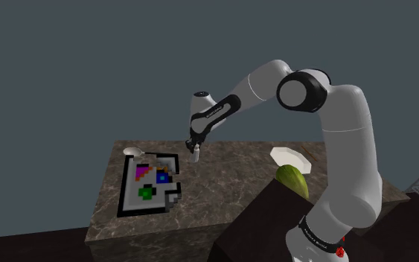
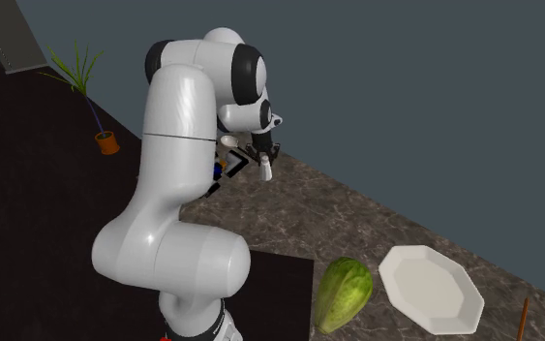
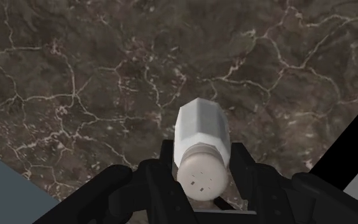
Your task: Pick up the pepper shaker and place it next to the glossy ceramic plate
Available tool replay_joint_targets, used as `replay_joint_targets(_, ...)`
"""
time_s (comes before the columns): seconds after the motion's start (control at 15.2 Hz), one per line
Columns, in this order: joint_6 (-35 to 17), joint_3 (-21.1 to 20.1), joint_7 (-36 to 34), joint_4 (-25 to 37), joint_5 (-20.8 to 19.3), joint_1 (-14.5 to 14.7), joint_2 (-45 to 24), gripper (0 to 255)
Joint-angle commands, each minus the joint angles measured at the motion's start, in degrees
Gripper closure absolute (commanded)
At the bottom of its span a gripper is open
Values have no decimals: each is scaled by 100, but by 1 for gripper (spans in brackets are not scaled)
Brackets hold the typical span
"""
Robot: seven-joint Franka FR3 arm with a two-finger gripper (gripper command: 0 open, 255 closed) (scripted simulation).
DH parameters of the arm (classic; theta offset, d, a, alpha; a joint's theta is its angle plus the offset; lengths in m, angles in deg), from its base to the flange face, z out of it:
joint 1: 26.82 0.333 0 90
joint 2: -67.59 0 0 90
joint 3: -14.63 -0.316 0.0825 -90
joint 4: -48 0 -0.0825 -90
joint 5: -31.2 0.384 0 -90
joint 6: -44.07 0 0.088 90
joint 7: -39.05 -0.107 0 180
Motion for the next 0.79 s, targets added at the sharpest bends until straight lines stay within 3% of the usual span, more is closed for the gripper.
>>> replay_joint_targets(0.0, 122, -7, 26, 1, 12, -10, 121, 255)
replay_joint_targets(0.73, 725, -38, 111, 21, 65, -24, 707, 255)
